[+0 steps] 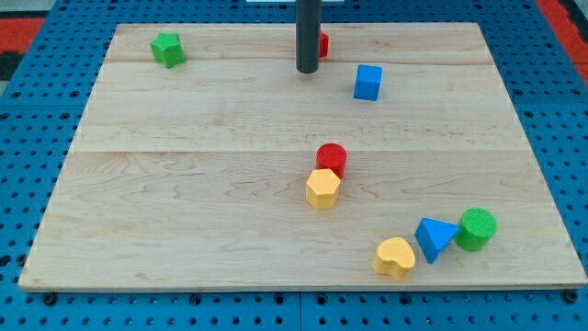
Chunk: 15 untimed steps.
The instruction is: Place the cube and green circle in a diagonal line
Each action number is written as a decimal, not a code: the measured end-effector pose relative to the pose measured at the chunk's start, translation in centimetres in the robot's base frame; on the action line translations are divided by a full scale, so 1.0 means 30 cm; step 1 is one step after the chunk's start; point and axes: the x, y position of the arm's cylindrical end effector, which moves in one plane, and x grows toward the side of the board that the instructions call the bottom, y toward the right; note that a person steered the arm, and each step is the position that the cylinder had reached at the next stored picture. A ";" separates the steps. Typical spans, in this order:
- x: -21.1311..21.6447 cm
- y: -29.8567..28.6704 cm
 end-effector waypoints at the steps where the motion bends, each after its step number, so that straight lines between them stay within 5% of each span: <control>1: 0.000 0.018; 3: 0.116 0.190; 5: -0.078 0.230; 7: -0.179 0.025; 8: -0.071 0.139; 9: -0.059 0.647; 10: 0.190 0.997; 12: 1.011 1.014; 13: 0.999 0.768; 14: 0.827 0.559; 15: 0.890 0.506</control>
